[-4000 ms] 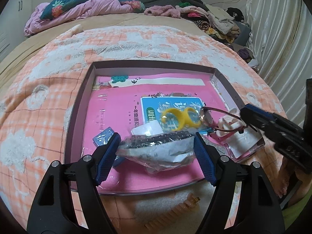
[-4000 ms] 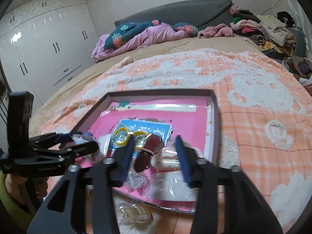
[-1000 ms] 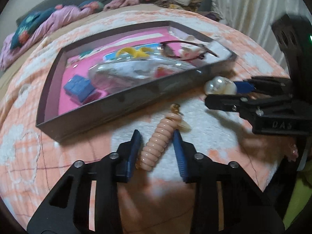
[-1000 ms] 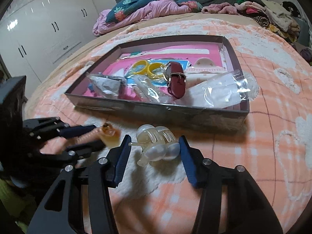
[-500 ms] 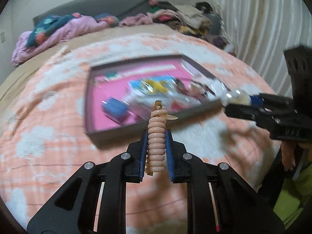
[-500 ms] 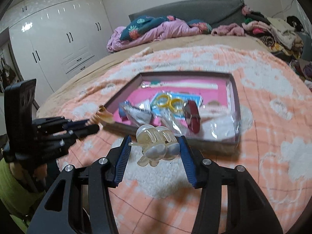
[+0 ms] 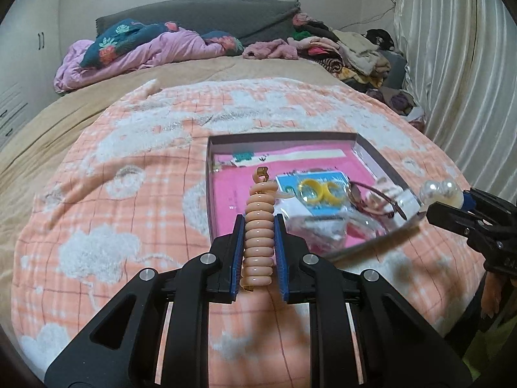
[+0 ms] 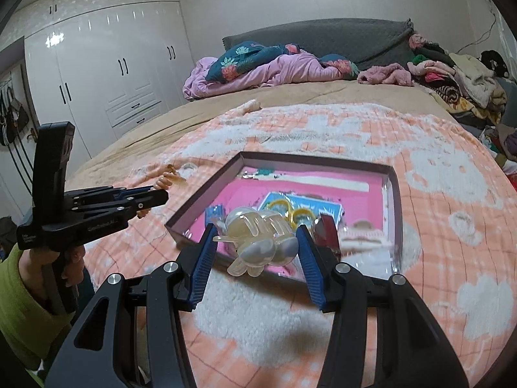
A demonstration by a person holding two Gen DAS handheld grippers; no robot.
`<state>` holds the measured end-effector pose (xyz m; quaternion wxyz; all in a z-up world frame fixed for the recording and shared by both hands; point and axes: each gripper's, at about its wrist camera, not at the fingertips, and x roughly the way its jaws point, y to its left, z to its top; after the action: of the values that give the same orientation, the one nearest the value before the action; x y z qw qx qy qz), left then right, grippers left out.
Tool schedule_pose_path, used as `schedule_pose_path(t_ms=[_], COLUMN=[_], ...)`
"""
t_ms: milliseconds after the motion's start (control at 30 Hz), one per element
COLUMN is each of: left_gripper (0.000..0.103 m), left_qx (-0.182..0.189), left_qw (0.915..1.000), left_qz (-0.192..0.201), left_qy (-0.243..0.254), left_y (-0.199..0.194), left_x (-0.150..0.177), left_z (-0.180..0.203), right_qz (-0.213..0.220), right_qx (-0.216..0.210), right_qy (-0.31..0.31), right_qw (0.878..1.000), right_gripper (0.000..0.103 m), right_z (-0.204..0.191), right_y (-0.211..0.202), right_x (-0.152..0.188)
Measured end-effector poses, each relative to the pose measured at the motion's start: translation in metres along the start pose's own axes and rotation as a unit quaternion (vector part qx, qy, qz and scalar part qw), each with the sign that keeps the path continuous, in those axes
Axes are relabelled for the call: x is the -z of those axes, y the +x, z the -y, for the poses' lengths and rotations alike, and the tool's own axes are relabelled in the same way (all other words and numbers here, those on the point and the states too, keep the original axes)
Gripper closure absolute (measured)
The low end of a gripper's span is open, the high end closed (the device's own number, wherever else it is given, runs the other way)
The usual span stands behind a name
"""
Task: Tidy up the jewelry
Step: 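Place the coil hair tie in the box with the left tool while the right places the pearls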
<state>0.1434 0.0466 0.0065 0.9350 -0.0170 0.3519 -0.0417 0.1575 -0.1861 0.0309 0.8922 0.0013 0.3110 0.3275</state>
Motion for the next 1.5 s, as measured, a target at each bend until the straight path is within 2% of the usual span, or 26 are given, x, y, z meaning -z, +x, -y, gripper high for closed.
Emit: schedule_pose_path(t_ms=[300, 767, 1500], left_gripper=[0.093, 0.092, 0.092], left_qx=[0.009, 0.023, 0.044], left_qw=[0.9999, 0.9993, 0.9972], left_qz=[-0.002, -0.023, -0.057], left_qy=[-0.013, -0.018, -0.019], left_y=[0.017, 0.039, 0.067], left_x=[-0.014, -0.012, -0.005], left_z=[-0.002, 0.002, 0.011], right_qz=[-0.001, -0.013, -0.049], right_qx=[0.008, 0.028, 0.044], right_qy=[-0.003, 0.007, 0.027], right_qw=[1.0, 0.999, 0.997], right_gripper=[0.054, 0.054, 0.054], right_z=[0.002, 0.021, 0.043], right_y=[0.018, 0.049, 0.082], right_x=[-0.014, -0.024, -0.007])
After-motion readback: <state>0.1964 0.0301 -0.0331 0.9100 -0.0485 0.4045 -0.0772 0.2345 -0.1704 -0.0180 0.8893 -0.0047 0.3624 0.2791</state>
